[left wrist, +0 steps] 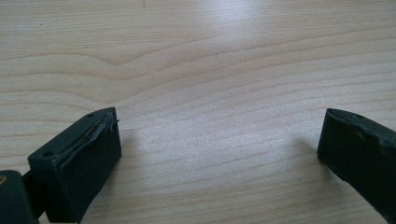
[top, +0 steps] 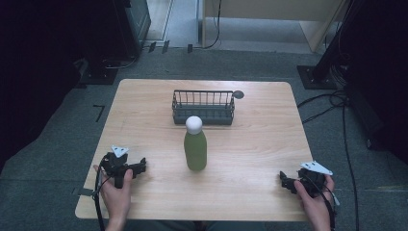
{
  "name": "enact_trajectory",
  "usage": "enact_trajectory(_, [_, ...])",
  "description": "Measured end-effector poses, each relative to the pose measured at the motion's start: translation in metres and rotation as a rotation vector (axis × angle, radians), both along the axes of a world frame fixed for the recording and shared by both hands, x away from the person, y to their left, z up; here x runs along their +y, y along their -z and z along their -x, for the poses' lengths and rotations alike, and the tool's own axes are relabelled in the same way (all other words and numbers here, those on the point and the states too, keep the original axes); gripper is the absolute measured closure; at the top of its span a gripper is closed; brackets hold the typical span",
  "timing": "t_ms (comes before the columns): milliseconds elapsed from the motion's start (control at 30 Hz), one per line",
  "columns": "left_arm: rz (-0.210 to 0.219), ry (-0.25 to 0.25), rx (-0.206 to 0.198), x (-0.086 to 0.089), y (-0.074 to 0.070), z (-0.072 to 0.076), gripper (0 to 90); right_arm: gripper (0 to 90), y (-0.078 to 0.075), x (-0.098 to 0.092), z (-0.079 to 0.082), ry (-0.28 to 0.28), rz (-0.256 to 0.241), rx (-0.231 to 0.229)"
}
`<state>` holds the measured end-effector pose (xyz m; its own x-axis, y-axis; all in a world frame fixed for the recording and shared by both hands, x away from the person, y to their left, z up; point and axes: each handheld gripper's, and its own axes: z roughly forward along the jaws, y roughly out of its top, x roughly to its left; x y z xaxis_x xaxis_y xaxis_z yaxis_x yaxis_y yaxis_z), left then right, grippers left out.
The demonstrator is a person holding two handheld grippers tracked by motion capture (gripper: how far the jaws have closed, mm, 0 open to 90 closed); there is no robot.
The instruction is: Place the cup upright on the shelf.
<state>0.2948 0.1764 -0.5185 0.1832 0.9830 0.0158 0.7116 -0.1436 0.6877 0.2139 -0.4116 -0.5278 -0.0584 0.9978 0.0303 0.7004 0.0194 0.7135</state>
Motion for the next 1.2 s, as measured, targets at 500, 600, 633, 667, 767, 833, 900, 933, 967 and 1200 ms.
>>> enact_trajectory(500, [0.0,-0.002,0.0,0.0,0.0,0.0,0.0,3.1,-0.02,0.036,0.001,-0.09,-0.049,-0.057])
enact_trajectory(600, [0.0,-0.002,0.0,0.0,0.0,0.0,0.0,3.1,-0.024,0.046,0.001,-0.113,-0.045,-0.062])
enact_trajectory(633, [0.0,-0.002,0.0,0.0,0.0,0.0,0.0,3.1,-0.026,0.049,0.001,-0.121,-0.042,-0.062])
enact_trajectory(667, [0.0,-0.002,0.0,0.0,0.0,0.0,0.0,3.1,-0.027,0.052,0.0,-0.127,-0.041,-0.062])
enact_trajectory(767, [0.0,-0.002,-0.001,0.0,0.0,0.0,0.0,3.0,-0.03,0.061,-0.001,-0.145,-0.04,-0.065])
enact_trajectory(833, [0.0,-0.002,0.0,0.0,0.0,0.0,0.0,3.0,-0.032,0.067,-0.002,-0.158,-0.041,-0.067])
enact_trajectory(900, [0.0,-0.002,0.0,0.0,0.0,0.0,0.0,3.0,-0.034,0.073,-0.003,-0.167,-0.042,-0.072])
enact_trajectory(933, [0.0,-0.002,0.0,0.0,0.0,0.0,0.0,3.0,-0.035,0.075,-0.004,-0.171,-0.043,-0.072])
enact_trajectory(967, [0.001,-0.002,-0.001,0.0,0.0,0.0,0.0,3.0,-0.035,0.079,-0.005,-0.177,-0.044,-0.075])
enact_trajectory(1200, [0.0,-0.002,-0.001,0.0,0.0,0.0,0.0,3.0,-0.04,0.094,-0.007,-0.203,-0.049,-0.082])
